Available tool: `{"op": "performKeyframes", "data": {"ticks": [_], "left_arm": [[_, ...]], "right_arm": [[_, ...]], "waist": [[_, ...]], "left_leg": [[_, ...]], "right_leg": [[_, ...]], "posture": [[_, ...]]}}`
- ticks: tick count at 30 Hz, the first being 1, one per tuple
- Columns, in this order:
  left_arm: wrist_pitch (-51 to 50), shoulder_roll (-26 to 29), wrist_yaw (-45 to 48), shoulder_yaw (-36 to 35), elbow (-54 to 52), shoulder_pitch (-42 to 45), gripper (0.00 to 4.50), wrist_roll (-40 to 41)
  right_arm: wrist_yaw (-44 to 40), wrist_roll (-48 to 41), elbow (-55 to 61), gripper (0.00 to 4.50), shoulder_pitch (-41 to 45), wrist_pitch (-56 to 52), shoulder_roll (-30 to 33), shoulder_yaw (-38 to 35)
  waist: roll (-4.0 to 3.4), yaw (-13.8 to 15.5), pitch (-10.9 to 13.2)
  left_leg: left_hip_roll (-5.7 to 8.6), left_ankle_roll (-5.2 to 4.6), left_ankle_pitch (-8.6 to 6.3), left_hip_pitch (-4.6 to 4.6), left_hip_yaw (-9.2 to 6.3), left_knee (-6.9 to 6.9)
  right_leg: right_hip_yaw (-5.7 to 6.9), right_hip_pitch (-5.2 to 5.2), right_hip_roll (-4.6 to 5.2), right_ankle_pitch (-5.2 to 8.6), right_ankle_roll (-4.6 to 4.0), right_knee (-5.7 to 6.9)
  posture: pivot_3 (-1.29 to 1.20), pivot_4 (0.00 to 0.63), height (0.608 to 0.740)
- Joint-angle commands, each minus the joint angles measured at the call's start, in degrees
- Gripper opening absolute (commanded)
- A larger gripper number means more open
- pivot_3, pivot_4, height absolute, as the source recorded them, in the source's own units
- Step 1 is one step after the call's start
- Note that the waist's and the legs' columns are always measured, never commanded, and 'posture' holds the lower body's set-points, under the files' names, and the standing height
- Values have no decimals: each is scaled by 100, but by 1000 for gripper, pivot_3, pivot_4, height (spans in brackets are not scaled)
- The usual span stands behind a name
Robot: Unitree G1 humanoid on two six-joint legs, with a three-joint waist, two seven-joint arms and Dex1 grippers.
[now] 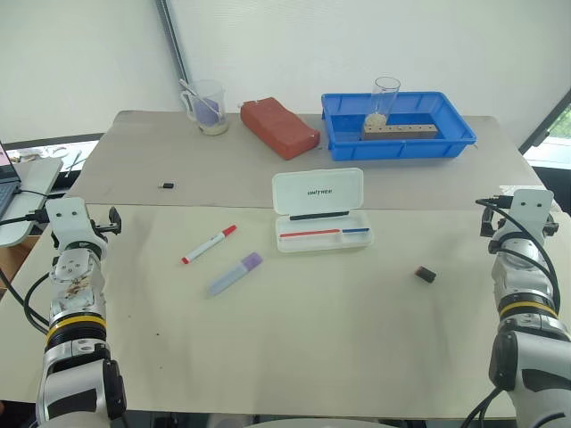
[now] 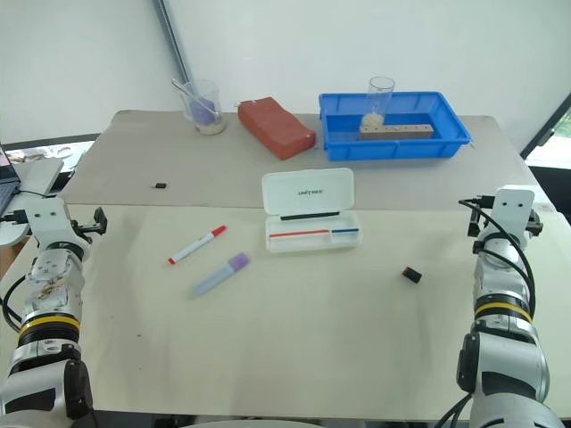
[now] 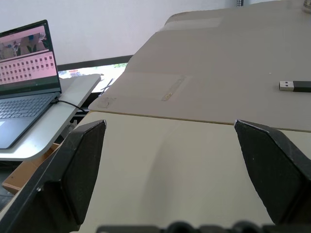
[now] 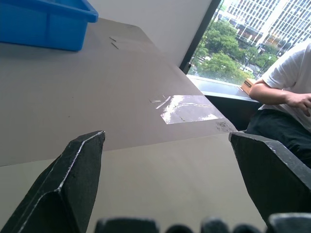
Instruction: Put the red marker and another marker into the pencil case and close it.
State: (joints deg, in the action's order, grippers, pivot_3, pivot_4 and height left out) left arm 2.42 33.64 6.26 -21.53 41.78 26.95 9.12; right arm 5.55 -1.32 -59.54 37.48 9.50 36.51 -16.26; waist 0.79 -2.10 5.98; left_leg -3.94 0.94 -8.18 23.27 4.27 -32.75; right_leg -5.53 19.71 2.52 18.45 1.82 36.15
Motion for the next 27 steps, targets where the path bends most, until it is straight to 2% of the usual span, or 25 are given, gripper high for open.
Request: {"op": "performKeyframes", "data": {"ticks": [1, 9, 12, 16, 20, 24, 27], "left_arm": [[-20, 180, 53, -184, -291, 55, 4485, 131], [-252, 232, 513, -413, -1017, -233, 4485, 508], [-544, 344, 959, -378, -1569, -400, 4485, 692], [-1258, 763, 2203, 13, -2668, -507, 4485, 1047], [-1992, 1092, 3270, 619, -3467, -246, 4485, 1348], [-2431, 1220, 4044, 1225, -4028, 123, 4485, 1469], [-2616, 1081, 4547, 1938, -4282, 561, 4485, 1336]], "right_arm": [[-5, -12, 223, 4500, 86, 55, 110, -29], [-388, -36, 436, 4500, 84, 1, 142, 38], [-1271, -237, 992, 4500, -5, -98, 101, 134], [-2844, -619, 2535, 4500, -490, -824, 220, 445], [-3858, -1132, 4199, 4500, -1043, -1794, 417, 549], [-4413, -1536, 5626, 4500, -1520, -2689, 606, 634], [-4752, -1772, 6673, 4500, -1945, -3270, 782, 757]], "waist": [[0, -1, 0], [0, -9, 0], [-1, -21, 1], [3, 0, 3], [-6, 82, 5], [-9, 132, 6], [-5, 157, 6]], "left_leg": [[0, 0, 0, 0, 0, 0], [0, 0, 0, 0, 0, 1], [-1, 0, 0, 0, 0, 1], [-4, 1, 0, 4, -4, 3], [0, 1, -1, 1, -6, 0], [-1, 1, -1, 3, -6, -3], [-2, 0, -1, 7, -10, -4]], "right_leg": [[0, 0, 0, 0, 0, 0], [0, 0, 0, 0, 0, 0], [0, 0, -1, 0, 0, 1], [7, 0, -5, 0, 0, 3], [9, -9, 0, 0, 0, 0], [8, -7, -1, 1, -1, 1], [10, -6, -5, 2, -2, -3]], "posture": [[0, 150, 740], [0, 150, 740], [0, 150, 740], [0, 150, 740], [0, 150, 740], [0, 150, 740], [0, 150, 740]]}}
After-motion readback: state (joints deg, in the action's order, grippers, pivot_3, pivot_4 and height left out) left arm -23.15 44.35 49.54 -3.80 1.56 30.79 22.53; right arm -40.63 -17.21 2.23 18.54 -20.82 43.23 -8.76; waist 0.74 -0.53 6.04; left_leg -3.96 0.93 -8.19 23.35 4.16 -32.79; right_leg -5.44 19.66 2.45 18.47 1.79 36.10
